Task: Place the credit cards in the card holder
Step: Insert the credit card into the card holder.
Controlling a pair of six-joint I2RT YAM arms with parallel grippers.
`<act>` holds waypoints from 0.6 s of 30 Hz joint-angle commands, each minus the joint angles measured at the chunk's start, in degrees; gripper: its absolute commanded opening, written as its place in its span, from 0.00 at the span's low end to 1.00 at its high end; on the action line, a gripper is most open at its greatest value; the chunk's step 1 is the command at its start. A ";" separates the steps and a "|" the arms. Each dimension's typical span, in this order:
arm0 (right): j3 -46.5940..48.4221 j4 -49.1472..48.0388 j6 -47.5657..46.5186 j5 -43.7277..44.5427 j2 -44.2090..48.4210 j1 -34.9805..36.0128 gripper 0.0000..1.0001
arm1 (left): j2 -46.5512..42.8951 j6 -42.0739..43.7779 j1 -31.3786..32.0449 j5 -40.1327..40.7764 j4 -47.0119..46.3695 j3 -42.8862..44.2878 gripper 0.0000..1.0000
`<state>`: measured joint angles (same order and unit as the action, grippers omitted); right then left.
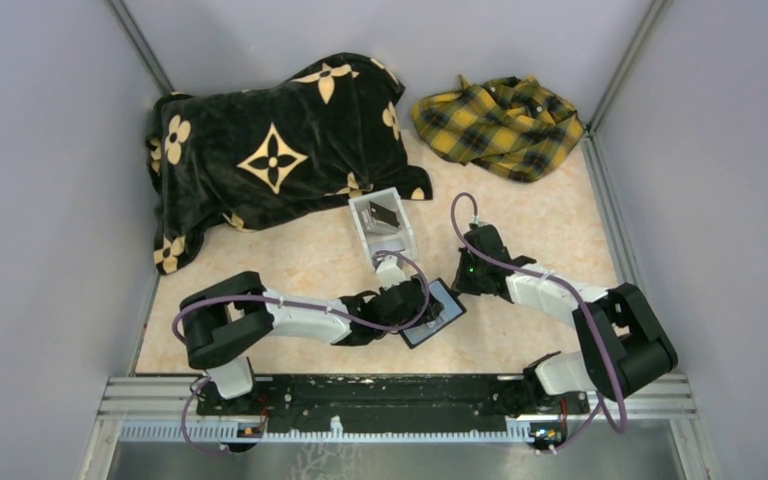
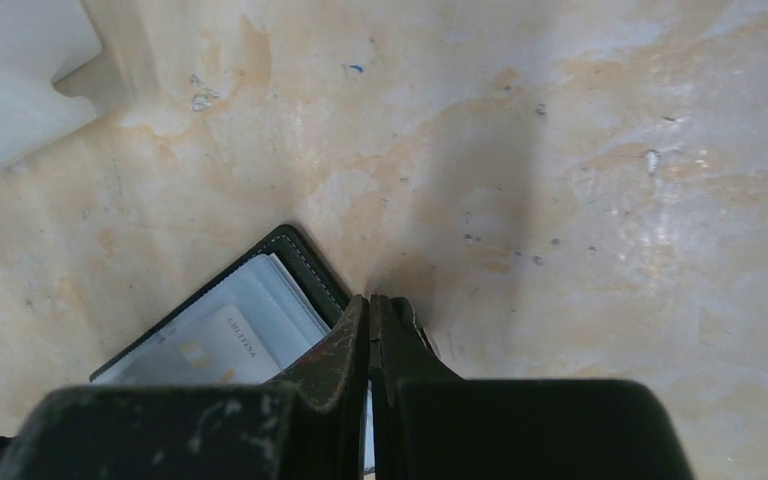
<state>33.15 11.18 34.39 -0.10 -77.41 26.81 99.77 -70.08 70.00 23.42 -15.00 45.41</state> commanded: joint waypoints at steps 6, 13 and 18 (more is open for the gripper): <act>-0.71 -0.05 0.39 -1.00 -3.10 -0.18 0.00 | -4.41 0.63 1.08 -2.12 17.27 -0.34 0.67; -0.74 -0.24 0.46 -1.64 -3.28 -0.15 0.00 | -5.20 1.34 1.00 -2.52 17.38 0.08 0.70; -0.70 -0.11 0.36 -1.74 -3.28 -0.18 0.00 | -6.08 0.63 1.04 -1.30 17.38 -0.68 0.61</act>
<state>33.12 9.58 34.83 -2.04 -78.19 26.81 94.54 -69.95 70.63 22.04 -3.95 45.84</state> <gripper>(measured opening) 0.004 0.659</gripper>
